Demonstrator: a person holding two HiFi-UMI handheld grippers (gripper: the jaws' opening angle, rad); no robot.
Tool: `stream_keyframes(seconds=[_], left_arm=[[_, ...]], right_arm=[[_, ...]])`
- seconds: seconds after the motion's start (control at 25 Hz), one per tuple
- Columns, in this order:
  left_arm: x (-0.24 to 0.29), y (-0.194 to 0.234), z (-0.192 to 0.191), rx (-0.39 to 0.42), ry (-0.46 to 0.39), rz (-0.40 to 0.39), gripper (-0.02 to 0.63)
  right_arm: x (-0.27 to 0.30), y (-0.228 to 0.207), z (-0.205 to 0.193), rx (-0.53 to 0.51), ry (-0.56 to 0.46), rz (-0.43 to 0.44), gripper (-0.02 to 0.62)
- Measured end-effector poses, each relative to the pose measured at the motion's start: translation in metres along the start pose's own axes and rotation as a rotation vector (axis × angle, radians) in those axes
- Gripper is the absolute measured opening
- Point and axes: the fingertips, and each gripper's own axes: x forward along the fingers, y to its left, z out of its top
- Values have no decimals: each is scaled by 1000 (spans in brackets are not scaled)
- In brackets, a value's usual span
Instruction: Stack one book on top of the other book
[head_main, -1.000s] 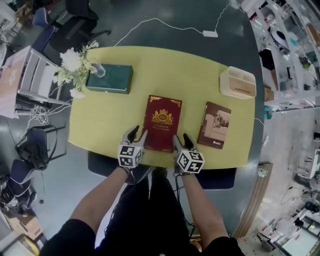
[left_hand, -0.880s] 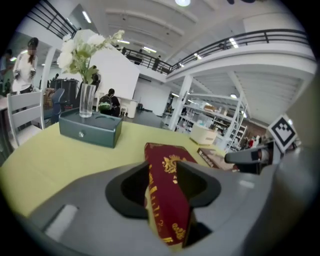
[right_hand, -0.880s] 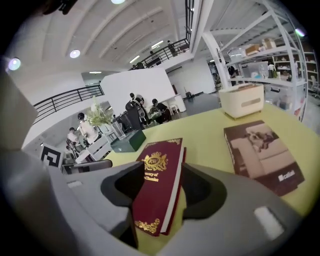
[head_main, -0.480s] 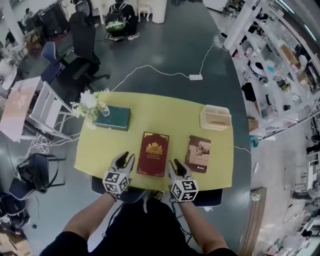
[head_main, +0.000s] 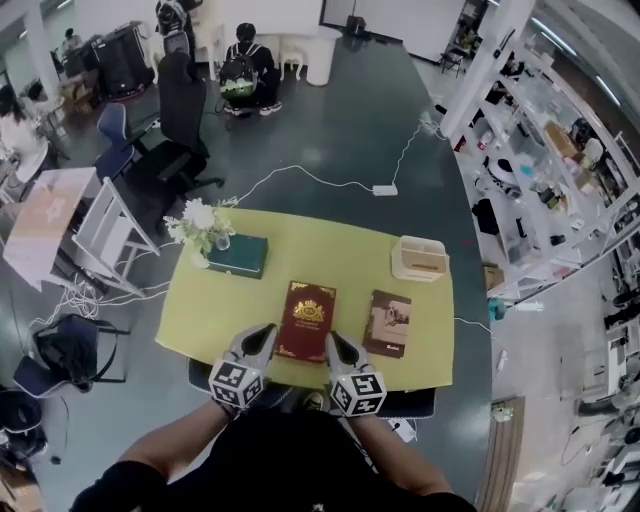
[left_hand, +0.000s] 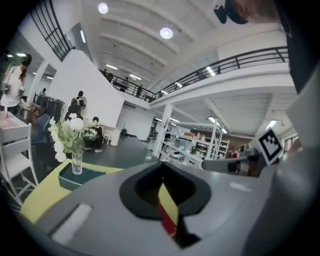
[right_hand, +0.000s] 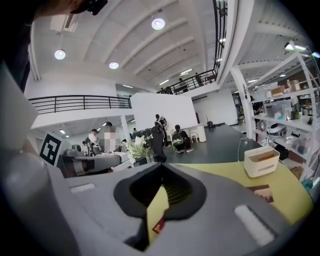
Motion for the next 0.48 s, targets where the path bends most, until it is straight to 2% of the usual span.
stream_keyframes(seconds=[0.12, 0.24, 0.48], left_arm=[[-9, -9, -5, -10, 26, -32, 8], [-11, -23, -12, -13, 56, -99, 8], [1, -62, -15, 2, 82, -278, 8]], right_arm=[[-4, 17, -8, 21, 23, 4, 5], [-11, 25, -13, 23, 39, -26, 3], [-37, 14, -12, 39, 14, -168, 3]])
